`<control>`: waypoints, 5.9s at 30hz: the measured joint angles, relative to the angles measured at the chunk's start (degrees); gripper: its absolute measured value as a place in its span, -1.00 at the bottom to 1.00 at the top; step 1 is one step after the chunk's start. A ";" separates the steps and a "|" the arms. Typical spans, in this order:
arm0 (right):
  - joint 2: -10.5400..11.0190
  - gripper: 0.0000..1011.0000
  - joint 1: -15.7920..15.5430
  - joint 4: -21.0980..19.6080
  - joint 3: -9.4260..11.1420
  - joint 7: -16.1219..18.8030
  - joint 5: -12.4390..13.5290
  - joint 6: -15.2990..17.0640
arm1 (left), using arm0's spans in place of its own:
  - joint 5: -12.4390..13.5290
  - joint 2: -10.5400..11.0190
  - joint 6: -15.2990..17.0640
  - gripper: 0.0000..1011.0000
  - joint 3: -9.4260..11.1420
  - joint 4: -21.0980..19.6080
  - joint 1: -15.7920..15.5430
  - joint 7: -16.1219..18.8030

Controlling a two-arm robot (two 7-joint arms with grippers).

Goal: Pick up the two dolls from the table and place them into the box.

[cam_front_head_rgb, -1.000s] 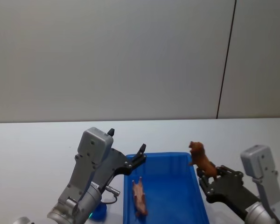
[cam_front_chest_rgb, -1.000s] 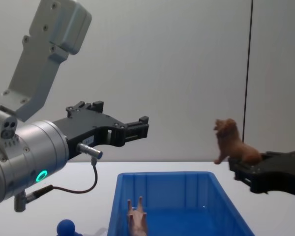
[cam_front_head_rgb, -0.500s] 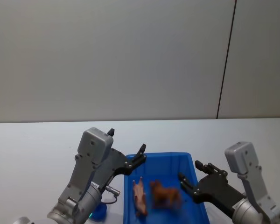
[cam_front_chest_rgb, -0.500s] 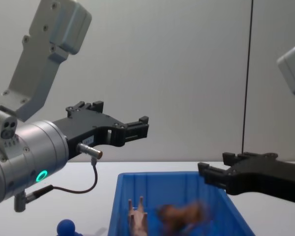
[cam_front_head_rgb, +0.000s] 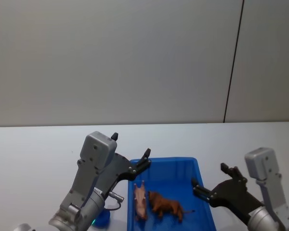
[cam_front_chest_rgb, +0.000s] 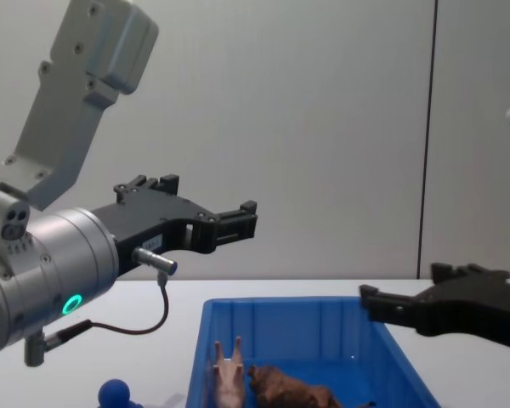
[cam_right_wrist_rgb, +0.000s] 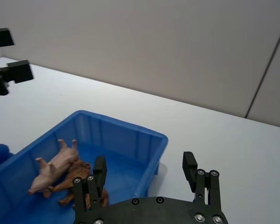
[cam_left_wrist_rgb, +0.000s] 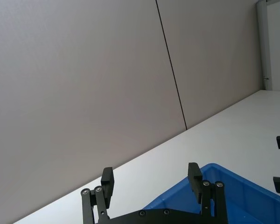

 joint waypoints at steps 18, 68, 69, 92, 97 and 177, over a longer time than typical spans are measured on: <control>2.27 0.98 -6.38 -3.51 2.15 -11.30 3.87 -3.94 | 0.00 0.00 0.01 0.98 0.00 0.00 0.02 0.00; 3.32 0.98 -9.22 -4.96 3.10 -15.58 5.60 -5.84 | -11.25 6.07 10.94 0.98 -4.63 -0.70 6.30 1.99; 3.33 0.98 -9.23 -4.96 3.10 -15.59 5.60 -5.84 | -11.46 5.97 11.04 0.98 -4.65 -0.32 6.27 1.73; 3.32 0.98 -9.27 -4.96 3.09 -15.65 5.59 -5.83 | -15.06 5.16 11.79 0.98 -4.91 3.83 6.94 -0.92; 3.32 0.98 -9.28 -4.96 3.10 -15.64 5.59 -5.83 | -15.29 5.05 11.79 0.91 -4.92 4.32 7.07 -1.27; 3.32 0.98 -9.27 -4.95 3.09 -15.64 5.59 -5.83 | -11.52 0.26 4.81 -0.89 -5.10 4.12 -2.19 -26.07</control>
